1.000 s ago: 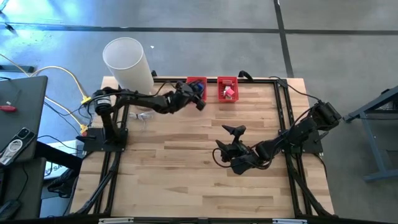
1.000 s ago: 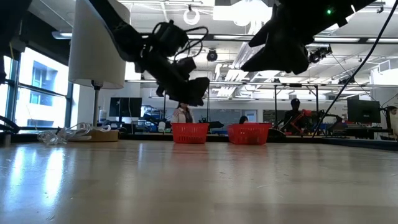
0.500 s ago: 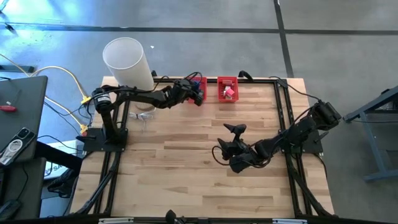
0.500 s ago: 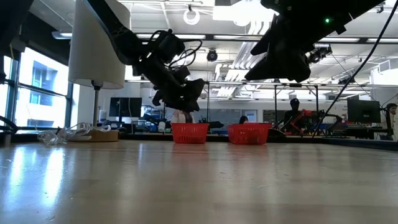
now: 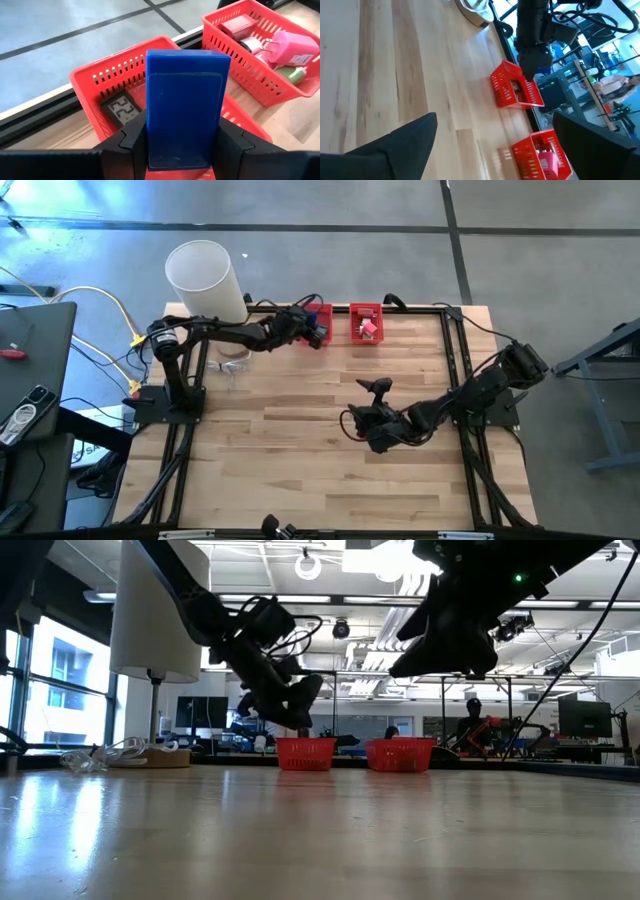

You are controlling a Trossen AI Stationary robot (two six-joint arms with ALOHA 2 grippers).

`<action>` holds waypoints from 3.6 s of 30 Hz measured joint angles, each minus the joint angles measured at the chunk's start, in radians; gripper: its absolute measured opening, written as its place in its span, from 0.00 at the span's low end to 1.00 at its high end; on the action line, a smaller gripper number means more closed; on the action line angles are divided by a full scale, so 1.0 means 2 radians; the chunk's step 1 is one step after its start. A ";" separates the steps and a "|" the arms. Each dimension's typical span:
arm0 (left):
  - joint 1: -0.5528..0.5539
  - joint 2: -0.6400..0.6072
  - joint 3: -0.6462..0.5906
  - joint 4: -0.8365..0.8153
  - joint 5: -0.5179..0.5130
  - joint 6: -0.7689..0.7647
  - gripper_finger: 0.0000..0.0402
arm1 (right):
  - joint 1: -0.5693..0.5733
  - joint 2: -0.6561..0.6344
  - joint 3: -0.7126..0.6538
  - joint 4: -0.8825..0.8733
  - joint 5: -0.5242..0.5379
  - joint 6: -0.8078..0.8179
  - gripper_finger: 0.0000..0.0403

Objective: Pick & Place Office items
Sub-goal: Put the blue timer into the left red bin, then return to Home Position

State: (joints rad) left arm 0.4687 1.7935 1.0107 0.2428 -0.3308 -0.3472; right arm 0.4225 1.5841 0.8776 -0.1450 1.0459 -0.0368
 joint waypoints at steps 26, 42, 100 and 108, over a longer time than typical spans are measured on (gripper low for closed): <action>0.014 0.035 0.001 0.011 0.050 0.030 0.36 | 0.000 0.000 0.000 -0.018 -0.030 0.022 0.96; 0.014 0.035 0.000 0.015 0.049 0.031 0.53 | 0.000 0.000 0.000 -0.018 -0.030 0.022 0.96; -0.282 -0.234 0.015 -0.234 -0.069 0.227 0.01 | -0.011 0.000 0.000 0.314 -0.186 -0.049 0.36; -0.315 -0.298 0.015 -0.271 -0.085 0.224 0.00 | 0.009 -0.037 0.000 0.372 -0.182 -0.130 0.02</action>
State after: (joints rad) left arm -0.1621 1.1979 1.0409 -0.2992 -0.5011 0.1000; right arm 0.4409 1.5100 0.8783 0.5990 0.6829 -0.2969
